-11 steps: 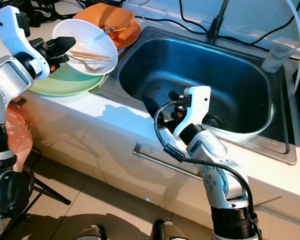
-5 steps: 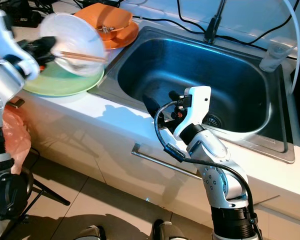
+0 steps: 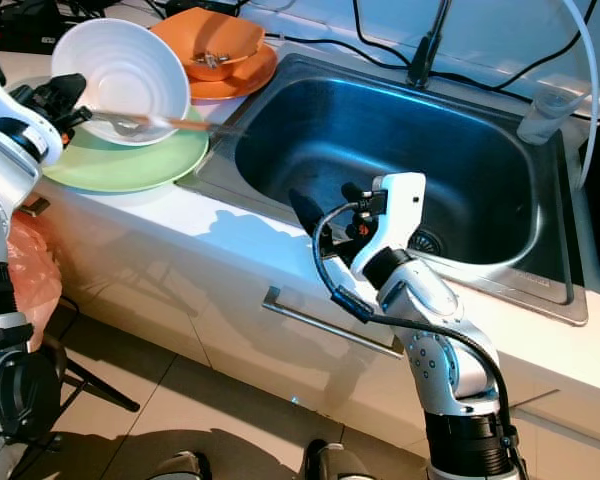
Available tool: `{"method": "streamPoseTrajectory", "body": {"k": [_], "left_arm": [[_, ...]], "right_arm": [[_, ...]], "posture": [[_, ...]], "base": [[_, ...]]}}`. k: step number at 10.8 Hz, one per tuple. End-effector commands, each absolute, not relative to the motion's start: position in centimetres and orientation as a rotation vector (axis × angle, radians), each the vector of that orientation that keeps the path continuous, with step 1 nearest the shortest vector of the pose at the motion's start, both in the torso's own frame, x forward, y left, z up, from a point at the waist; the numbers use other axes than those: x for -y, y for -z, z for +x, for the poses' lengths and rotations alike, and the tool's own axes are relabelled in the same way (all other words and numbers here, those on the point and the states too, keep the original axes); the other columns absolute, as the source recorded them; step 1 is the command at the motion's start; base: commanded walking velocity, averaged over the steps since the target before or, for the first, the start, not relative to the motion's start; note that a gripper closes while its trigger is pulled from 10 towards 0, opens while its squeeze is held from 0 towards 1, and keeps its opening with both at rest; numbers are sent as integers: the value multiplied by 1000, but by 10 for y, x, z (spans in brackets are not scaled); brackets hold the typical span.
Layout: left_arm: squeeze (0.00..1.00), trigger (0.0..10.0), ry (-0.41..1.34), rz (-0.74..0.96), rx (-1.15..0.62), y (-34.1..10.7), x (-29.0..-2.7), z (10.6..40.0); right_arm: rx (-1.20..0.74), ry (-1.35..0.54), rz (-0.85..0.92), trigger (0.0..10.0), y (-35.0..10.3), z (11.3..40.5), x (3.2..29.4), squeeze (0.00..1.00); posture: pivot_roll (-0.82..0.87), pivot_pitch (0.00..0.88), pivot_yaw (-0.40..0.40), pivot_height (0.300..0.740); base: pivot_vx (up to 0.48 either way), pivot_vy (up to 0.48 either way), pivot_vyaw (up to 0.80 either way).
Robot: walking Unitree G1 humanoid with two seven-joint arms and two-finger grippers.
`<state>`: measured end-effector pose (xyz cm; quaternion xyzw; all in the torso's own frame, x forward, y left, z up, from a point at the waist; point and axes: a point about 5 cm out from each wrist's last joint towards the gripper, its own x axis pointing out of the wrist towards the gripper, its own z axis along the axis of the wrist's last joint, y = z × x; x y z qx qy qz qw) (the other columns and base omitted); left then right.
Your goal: Kitchen organization
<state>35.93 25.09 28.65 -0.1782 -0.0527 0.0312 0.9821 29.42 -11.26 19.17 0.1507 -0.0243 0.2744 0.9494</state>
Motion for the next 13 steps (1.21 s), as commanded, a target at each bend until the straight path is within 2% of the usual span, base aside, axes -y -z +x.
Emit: {"method": "streamPoseTrajectory", "body": {"k": [1, 8, 9, 10, 13], "left_arm": [[0, 0, -117, -325, 35, -269, -254, 361], [0, 0, -136, -334, 77, -274, -256, 365], [0, 627, -120, -355, 104, -277, -252, 366], [0, 2118, -102, -363, 131, -282, -248, 366], [0, 1020, -78, -354, 175, -292, -244, 366]], "right_arm": [[70, -553, 294, 10000, -196, 296, 116, 1000], [68, -551, 291, 10000, -195, 297, 117, 1000], [68, -551, 291, 10000, -195, 297, 117, 1000], [69, -550, 290, 10000, -195, 297, 117, 1000], [74, -548, 290, 10000, -196, 297, 117, 1000]], "posture": [[-94, 130, -66, 740], [-97, 127, -67, 740], [-97, 126, -66, 740], [-98, 124, -65, 740], [-96, 119, -62, 740]], "base": [[0, 0, 0], [0, 0, 0], [0, 0, 0], [0, 0, 0], [0, 0, 0]]}}
